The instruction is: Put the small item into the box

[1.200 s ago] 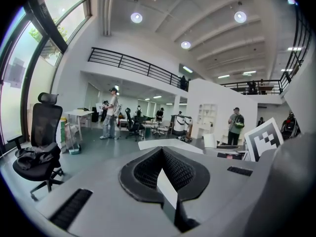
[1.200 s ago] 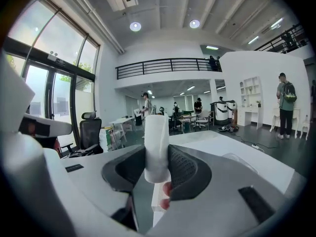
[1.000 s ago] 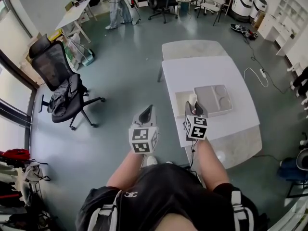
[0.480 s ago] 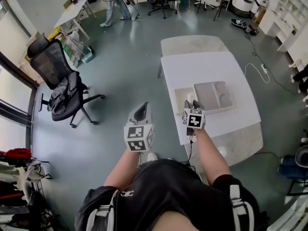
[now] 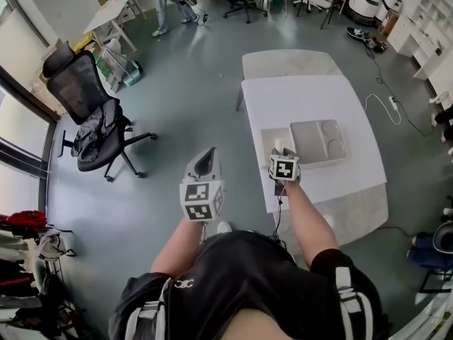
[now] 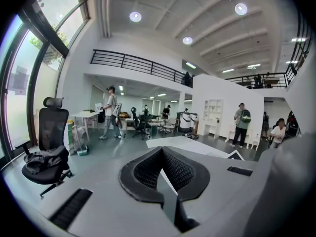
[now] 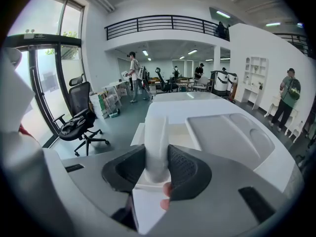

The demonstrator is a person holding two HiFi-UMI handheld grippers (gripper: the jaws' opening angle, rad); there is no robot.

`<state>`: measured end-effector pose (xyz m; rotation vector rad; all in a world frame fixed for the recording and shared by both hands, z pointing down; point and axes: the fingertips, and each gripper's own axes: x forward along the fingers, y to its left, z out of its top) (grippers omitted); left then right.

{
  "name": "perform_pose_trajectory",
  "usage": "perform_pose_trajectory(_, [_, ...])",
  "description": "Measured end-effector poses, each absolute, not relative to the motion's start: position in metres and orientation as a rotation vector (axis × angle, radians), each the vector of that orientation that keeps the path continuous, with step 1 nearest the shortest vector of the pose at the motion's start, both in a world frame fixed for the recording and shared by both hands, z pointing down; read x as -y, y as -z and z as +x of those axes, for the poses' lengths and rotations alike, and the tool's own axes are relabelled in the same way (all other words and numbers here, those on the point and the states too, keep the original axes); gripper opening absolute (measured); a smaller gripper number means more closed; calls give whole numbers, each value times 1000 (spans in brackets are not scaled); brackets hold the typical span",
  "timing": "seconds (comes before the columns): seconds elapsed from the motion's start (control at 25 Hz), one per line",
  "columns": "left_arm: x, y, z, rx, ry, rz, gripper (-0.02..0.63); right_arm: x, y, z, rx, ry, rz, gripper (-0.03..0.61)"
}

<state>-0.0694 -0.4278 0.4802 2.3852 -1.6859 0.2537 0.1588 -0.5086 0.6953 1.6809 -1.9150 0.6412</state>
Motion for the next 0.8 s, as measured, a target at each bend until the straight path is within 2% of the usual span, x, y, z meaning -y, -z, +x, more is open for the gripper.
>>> perform_pose_trajectory(0.24, [432, -480, -73, 1697, -257, 2370, 5, 517, -718, 160, 1852, -726, 1635, 132])
perform_pose_trajectory(0.44, [435, -483, -78, 1706, -265, 2354, 5, 515, -742, 119, 1951, -951, 1453, 132])
perform_pose_trajectory(0.68, [438, -488, -89, 1722, -269, 2327, 5, 525, -743, 149, 1777, -802, 1482, 132])
perform_pose_trajectory(0.8, [441, -489, -89, 1721, -264, 2325, 5, 544, -738, 112, 1993, -847, 1383, 133])
